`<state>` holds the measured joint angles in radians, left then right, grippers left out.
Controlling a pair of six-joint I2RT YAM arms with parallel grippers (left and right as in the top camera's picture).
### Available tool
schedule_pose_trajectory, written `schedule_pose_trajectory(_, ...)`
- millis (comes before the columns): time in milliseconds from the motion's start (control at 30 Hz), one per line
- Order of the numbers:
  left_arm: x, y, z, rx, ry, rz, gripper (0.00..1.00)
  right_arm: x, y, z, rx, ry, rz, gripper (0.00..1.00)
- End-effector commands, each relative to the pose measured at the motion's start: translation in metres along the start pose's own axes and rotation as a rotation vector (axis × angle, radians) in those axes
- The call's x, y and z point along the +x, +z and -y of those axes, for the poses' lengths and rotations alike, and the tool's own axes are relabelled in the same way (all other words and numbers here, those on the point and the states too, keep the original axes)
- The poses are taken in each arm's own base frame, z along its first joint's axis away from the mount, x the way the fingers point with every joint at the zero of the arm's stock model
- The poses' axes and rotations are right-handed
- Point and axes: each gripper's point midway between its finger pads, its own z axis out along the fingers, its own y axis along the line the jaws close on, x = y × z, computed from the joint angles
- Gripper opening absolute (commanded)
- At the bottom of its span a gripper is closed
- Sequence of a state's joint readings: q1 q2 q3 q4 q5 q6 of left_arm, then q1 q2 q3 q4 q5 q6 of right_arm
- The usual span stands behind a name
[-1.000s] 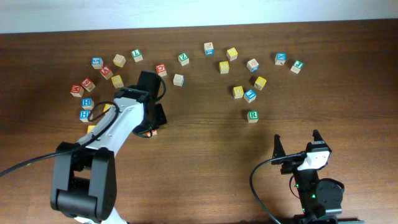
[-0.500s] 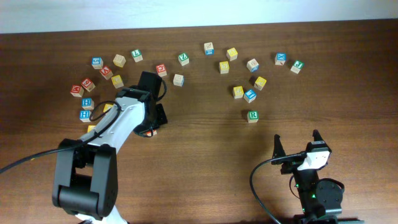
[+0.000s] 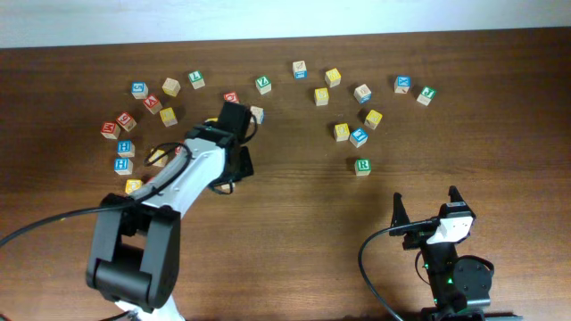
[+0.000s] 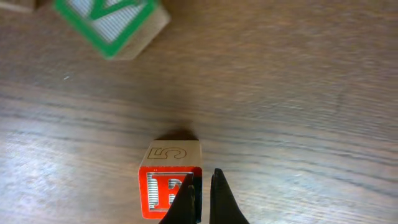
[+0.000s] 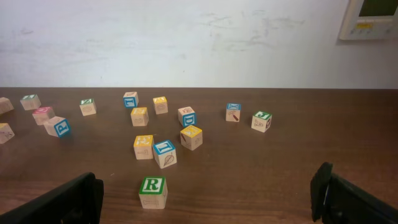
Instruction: Spell out RSS
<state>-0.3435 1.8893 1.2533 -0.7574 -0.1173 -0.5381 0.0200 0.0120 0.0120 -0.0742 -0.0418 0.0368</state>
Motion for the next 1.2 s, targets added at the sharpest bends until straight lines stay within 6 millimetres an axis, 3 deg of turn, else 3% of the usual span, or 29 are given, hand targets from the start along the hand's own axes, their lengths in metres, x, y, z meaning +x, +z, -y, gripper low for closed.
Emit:
schedule_pose_trajectory(0, 0.045, 0.044, 0.007, -0.018, 0.05, -0.158, 0.0, 0.003, 0.0, 0.003, 0.016, -0.002, -0.004, 0.98)
schedule_pose_trajectory(567, 0.062, 0.053, 0.028, -0.018, 0.113, -0.182, 0.0, 0.003, 0.0, 0.003, 0.016, -0.003, -0.004, 0.98)
schedule_pose_trajectory(667, 0.054, 0.042, 0.032, -0.014, 0.113, -0.176, 0.0, 0.003, 0.0, 0.003, 0.016, -0.003, -0.004, 0.98)
schedule_pose_trajectory(933, 0.001, -0.052, 0.049, 0.067, 0.088, -0.052, 0.0, 0.003, 0.0, 0.003, 0.016, -0.003, -0.004, 0.98)
schedule_pose_trajectory(1000, -0.013, -0.075, 0.039, 0.08, 0.051, -0.021, 0.04, 0.003, 0.0, 0.003, 0.016, -0.003, -0.004, 0.98)
schedule_pose_trajectory(1067, -0.021, -0.086, 0.021, 0.076, 0.008, -0.012, 0.23, 0.003, 0.0, 0.003, 0.016, -0.003, -0.004, 0.98)
schedule_pose_trajectory(1167, -0.025, -0.083, -0.006, 0.045, 0.01, -0.042, 0.45, 0.003, 0.0, 0.003, 0.016, -0.003, -0.004, 0.98)
